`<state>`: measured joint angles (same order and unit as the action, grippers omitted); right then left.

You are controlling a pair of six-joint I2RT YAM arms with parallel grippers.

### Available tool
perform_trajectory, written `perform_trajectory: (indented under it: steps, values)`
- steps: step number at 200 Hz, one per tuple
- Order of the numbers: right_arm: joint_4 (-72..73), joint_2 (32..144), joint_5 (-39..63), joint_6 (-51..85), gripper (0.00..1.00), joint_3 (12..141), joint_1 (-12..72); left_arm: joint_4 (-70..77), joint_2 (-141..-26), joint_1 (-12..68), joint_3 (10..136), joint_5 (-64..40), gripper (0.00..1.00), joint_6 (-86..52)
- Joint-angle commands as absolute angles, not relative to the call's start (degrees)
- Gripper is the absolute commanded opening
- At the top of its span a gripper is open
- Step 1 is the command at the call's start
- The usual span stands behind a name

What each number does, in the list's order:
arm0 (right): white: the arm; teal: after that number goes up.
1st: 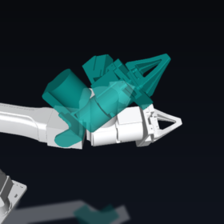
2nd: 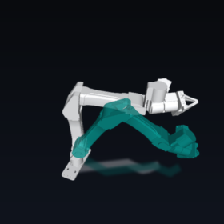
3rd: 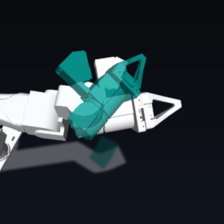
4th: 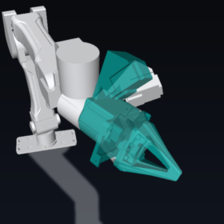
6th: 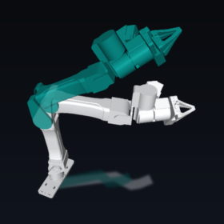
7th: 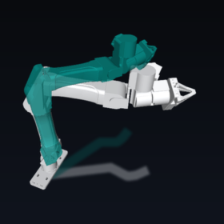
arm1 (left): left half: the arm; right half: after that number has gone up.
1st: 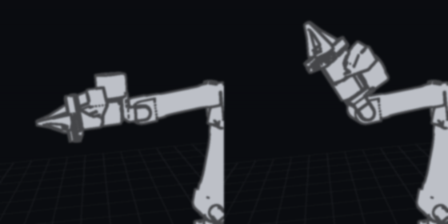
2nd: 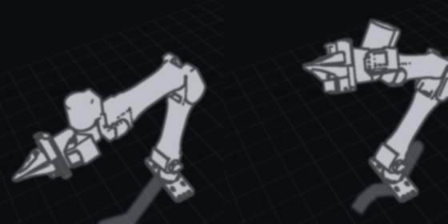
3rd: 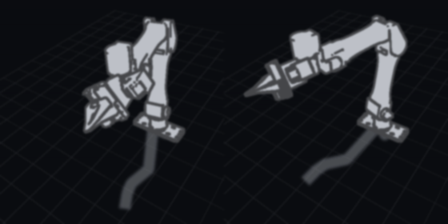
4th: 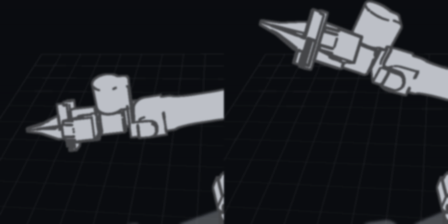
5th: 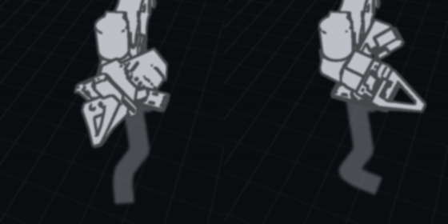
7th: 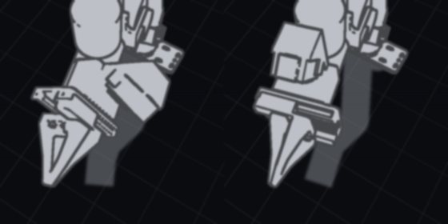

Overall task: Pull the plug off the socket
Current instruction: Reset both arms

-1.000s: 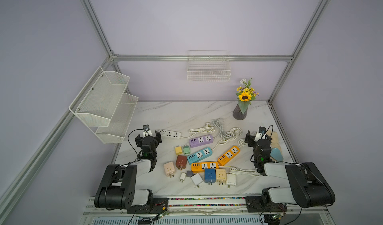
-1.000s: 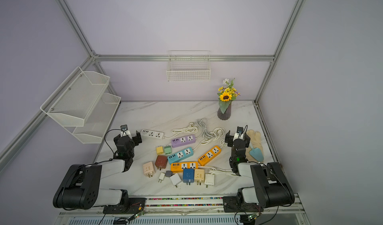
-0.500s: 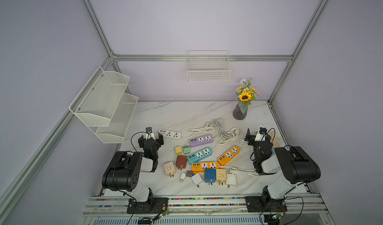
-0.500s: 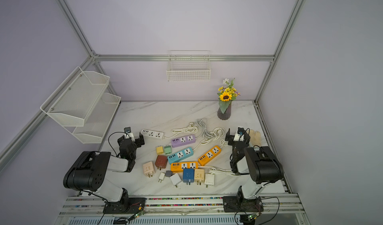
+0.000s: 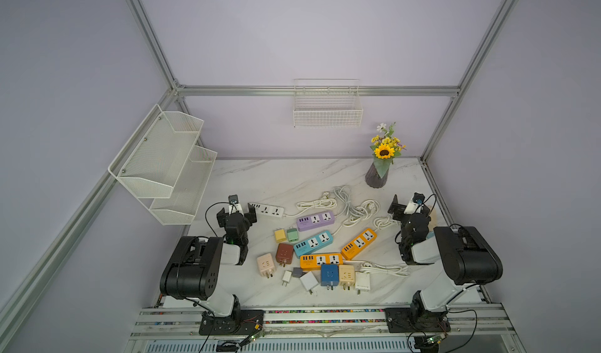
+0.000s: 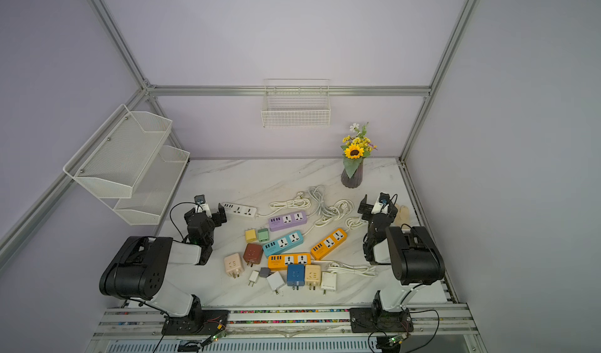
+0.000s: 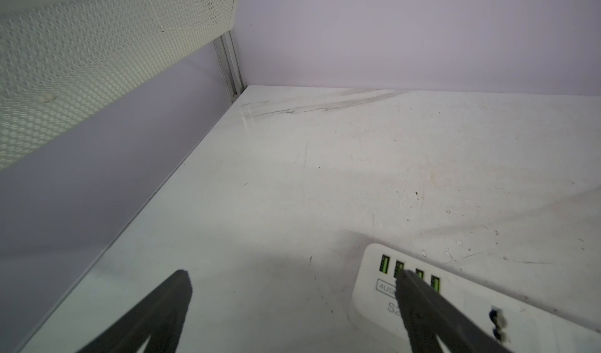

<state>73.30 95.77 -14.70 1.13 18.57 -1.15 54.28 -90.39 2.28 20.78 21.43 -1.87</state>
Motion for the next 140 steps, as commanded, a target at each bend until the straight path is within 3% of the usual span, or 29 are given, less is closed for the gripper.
perform_trajectory:
  steps: [1,140]
  values:
    - [70.8,94.7,-15.3,2.6,0.97,18.7,-1.4,54.7,-89.9,1.9,21.4,21.4,1.00,-2.1]
    - [70.6,94.7,-15.0,2.5,0.97,18.8,-1.4,54.8,-90.0,1.9,21.4,21.3,1.00,-2.0]
